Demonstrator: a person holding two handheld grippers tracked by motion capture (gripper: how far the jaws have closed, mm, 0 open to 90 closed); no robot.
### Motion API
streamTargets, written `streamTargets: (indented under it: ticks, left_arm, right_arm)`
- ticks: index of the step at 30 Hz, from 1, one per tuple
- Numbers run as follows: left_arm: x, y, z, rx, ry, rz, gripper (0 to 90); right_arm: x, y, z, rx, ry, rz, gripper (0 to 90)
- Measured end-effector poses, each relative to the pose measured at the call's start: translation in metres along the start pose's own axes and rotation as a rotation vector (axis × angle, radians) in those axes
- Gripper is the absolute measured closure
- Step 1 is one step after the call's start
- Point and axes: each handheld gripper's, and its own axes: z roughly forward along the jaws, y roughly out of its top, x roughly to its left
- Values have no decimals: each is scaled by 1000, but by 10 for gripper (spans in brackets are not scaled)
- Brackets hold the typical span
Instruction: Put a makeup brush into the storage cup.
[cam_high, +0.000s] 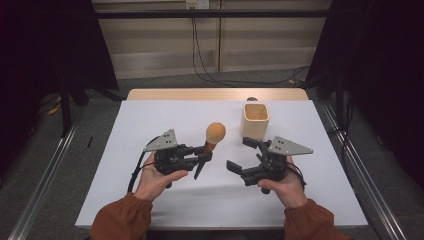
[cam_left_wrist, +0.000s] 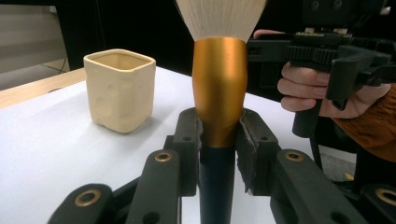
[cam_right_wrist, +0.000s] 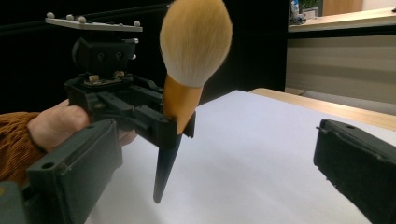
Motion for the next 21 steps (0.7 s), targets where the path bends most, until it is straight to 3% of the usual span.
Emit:
streamTargets:
  ticks: [8, 21]
  left_arm:
    - [-5, -1, 6, 7, -8, 12, 714]
    - [-4, -2, 8, 6, -17, 10, 714]
  right_arm:
    - [2, 5, 15, 4, 2, 15, 28]
    - [1, 8, 35, 26, 55, 61, 133]
